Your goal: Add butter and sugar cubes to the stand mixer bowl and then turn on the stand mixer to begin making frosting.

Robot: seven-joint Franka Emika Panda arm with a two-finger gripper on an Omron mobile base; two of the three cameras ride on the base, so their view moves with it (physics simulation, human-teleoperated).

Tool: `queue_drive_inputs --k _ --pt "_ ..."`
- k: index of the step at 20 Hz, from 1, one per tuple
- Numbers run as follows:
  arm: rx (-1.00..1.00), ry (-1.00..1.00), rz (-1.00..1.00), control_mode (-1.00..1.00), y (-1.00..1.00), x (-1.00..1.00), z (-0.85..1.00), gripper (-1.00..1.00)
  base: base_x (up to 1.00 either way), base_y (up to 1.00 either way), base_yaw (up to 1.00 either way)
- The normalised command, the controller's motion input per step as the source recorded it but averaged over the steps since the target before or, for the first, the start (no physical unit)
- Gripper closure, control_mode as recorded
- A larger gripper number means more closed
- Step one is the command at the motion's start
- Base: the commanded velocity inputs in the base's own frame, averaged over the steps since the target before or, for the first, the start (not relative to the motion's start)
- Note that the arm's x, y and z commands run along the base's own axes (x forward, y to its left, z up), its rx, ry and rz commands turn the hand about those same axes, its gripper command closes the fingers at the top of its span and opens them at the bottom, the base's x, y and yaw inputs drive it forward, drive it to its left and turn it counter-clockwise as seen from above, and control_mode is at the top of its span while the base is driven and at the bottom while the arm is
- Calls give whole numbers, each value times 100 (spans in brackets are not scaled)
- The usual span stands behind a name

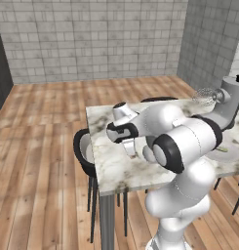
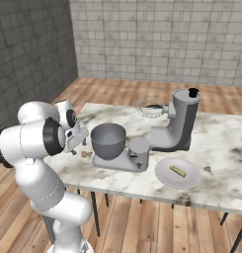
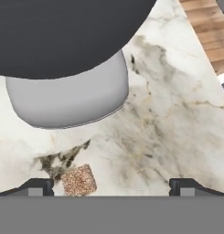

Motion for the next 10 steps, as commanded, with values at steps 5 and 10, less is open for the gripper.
queue_drive_inputs --k 5,10 --pt "-5 0 0 -100 5 21 -23 -100 0 0 0" --pt "-5 0 0 -100 4 16 -25 -100 0 0 0"
